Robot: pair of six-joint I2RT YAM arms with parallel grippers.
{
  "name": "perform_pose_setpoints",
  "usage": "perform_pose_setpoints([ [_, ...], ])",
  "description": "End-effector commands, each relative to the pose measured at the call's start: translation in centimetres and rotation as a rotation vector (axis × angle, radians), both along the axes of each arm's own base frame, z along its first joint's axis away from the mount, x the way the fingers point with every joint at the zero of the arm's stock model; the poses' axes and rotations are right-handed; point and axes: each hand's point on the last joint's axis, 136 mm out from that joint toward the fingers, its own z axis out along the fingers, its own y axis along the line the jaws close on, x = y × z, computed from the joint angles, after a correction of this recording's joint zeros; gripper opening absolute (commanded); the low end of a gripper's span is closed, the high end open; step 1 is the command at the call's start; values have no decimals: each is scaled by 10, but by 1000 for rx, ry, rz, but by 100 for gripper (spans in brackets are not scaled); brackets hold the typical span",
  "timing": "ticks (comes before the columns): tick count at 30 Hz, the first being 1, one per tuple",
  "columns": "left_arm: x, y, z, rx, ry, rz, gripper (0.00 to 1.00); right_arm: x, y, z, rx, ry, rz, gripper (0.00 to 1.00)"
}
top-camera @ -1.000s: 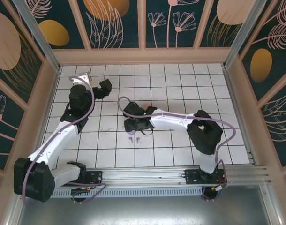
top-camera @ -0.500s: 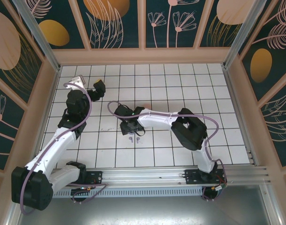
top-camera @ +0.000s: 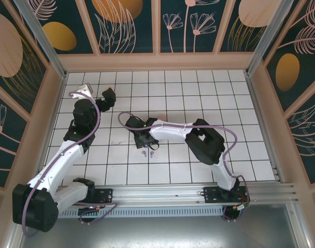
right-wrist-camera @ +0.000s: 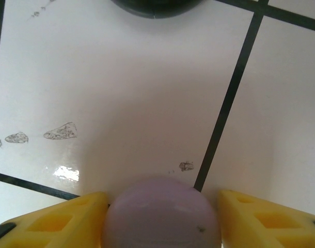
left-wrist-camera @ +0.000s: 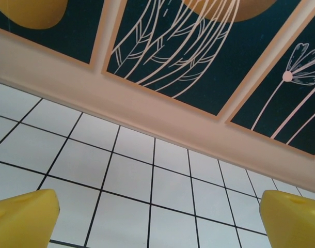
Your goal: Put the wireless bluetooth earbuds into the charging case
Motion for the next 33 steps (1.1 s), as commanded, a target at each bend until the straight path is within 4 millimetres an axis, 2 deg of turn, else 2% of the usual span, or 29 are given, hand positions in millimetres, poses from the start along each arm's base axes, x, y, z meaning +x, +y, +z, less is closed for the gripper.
perform_pose_setpoints([
  [1, -2, 10, 2, -50, 11, 59, 99, -2, -2, -10, -26, 17, -21, 54],
  [8, -8, 16, -1, -77, 26, 92, 99, -1, 2, -1, 6, 11, -34, 38],
  [13, -13, -1, 2, -79, -11, -17, 99, 6, 3, 29, 70, -37, -51, 34],
  [17, -15, -22, -8, -120, -18, -138, 96, 15, 0, 58, 129, -78, -69, 34],
  [23, -22, -45, -22, -205, -34, -267, 95, 32, -23, 101, 222, -134, -122, 33],
  [28, -27, -67, -31, -242, -35, -373, 94, 51, -53, 133, 319, -174, -201, 33],
  [33, -33, -105, -32, -255, -63, -522, 92, 75, -85, 168, 438, -217, -311, 33],
])
